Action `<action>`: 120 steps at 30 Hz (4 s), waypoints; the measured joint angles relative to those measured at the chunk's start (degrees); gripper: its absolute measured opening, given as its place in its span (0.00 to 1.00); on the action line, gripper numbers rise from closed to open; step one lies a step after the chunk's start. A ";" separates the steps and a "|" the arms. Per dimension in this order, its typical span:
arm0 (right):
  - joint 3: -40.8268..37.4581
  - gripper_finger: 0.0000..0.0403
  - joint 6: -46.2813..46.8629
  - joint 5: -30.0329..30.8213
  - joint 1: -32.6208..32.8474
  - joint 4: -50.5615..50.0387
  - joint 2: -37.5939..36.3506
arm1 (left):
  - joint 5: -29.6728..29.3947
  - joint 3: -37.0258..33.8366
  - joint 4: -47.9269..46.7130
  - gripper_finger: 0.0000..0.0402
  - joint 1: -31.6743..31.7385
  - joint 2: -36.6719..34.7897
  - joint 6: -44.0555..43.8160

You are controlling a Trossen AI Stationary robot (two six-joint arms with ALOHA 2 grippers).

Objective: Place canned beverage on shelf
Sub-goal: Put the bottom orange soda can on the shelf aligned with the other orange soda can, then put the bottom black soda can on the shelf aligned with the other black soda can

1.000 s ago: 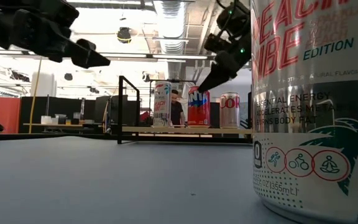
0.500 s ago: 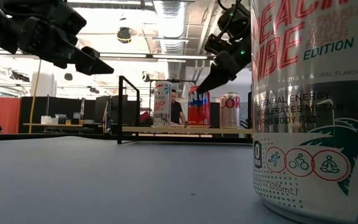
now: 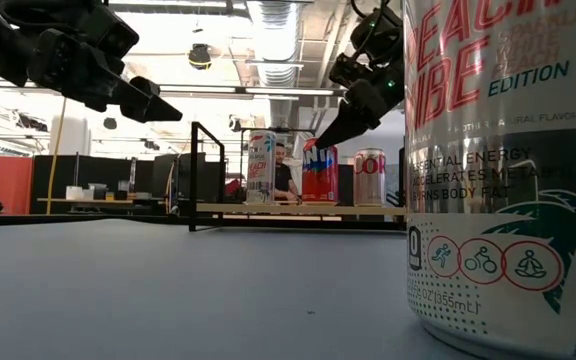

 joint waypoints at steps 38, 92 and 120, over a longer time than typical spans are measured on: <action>0.20 0.00 -2.16 -1.06 -7.80 2.31 2.14 | 0.52 -0.04 -1.22 0.91 0.00 0.00 -0.49; 7.90 0.00 -9.01 5.10 -6.79 -11.46 1.21 | 1.05 -0.07 -2.09 0.91 -0.04 -0.02 -4.46; 24.42 0.00 40.12 12.41 34.37 -51.32 1.29 | -4.07 -0.07 -1.70 0.91 -14.62 -0.02 -8.68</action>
